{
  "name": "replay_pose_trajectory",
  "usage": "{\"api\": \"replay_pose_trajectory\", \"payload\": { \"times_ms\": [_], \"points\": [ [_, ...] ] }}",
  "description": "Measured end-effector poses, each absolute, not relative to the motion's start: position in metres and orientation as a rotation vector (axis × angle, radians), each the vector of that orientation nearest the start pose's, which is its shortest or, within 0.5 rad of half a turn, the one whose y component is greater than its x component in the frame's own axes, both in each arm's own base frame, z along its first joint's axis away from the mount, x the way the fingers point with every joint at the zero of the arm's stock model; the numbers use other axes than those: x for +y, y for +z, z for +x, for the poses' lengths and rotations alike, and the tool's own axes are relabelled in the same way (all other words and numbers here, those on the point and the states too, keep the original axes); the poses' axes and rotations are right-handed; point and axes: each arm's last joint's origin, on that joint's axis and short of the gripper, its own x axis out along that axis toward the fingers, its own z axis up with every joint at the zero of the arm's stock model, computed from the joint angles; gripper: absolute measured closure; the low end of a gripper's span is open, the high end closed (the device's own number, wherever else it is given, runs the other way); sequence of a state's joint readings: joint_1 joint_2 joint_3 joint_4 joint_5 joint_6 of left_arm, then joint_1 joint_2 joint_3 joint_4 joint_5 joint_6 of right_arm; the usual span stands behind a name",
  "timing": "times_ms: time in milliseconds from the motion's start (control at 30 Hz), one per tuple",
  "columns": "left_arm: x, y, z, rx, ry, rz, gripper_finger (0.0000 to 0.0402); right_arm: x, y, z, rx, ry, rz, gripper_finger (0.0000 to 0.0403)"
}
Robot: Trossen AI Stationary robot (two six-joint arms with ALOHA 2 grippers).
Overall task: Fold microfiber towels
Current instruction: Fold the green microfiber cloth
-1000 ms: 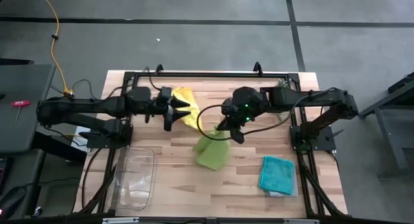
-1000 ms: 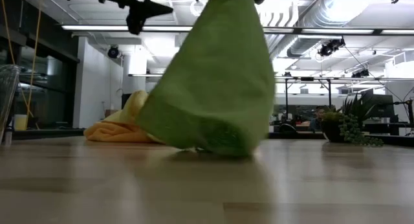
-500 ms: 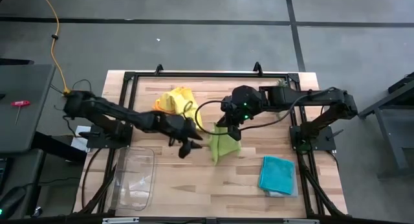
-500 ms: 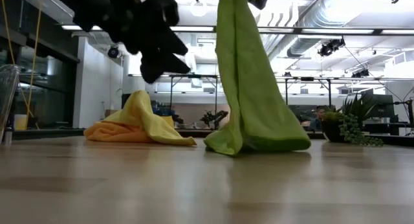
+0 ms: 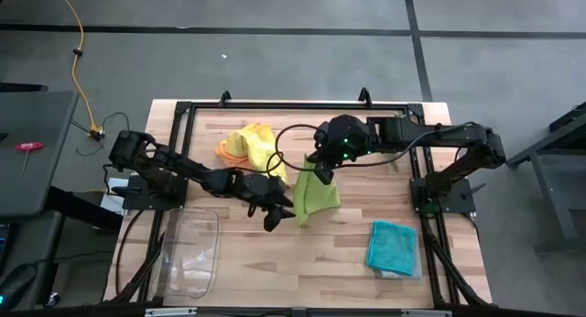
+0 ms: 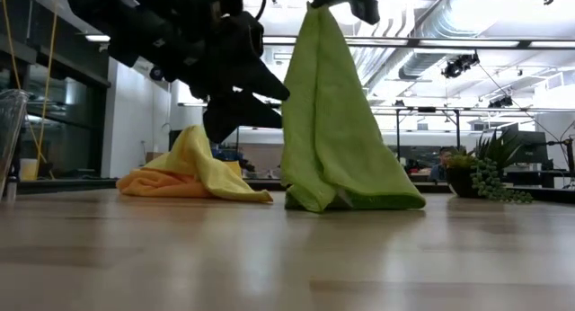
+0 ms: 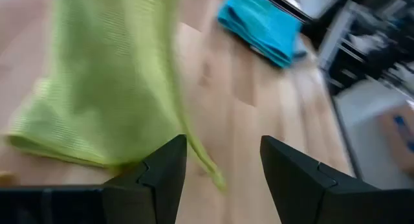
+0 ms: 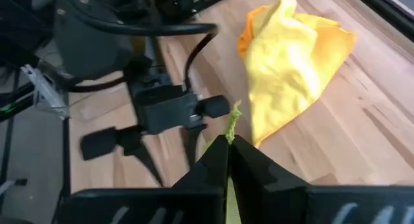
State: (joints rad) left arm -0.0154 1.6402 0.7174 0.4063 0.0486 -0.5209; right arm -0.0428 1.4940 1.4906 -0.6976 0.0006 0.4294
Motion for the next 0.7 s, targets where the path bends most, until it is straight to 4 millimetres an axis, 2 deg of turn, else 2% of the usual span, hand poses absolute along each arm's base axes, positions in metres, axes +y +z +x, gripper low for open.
{"api": "replay_pose_trajectory", "payload": {
  "times_ms": [233,500,700],
  "points": [
    [-0.003,0.157,0.316,0.526,0.185,-0.488,0.0216,-0.014,0.365,0.32,0.658,-0.179,0.43,0.0403],
    [-0.005,0.148,0.31,0.641,0.181,-0.456,0.0216,-0.015,0.365,0.32,0.657,-0.182,0.43,0.0403],
    [-0.013,0.148,0.31,0.654,0.147,-0.453,0.0216,-0.017,0.366,0.32,0.647,-0.197,0.438,0.0403]
  ]
}}
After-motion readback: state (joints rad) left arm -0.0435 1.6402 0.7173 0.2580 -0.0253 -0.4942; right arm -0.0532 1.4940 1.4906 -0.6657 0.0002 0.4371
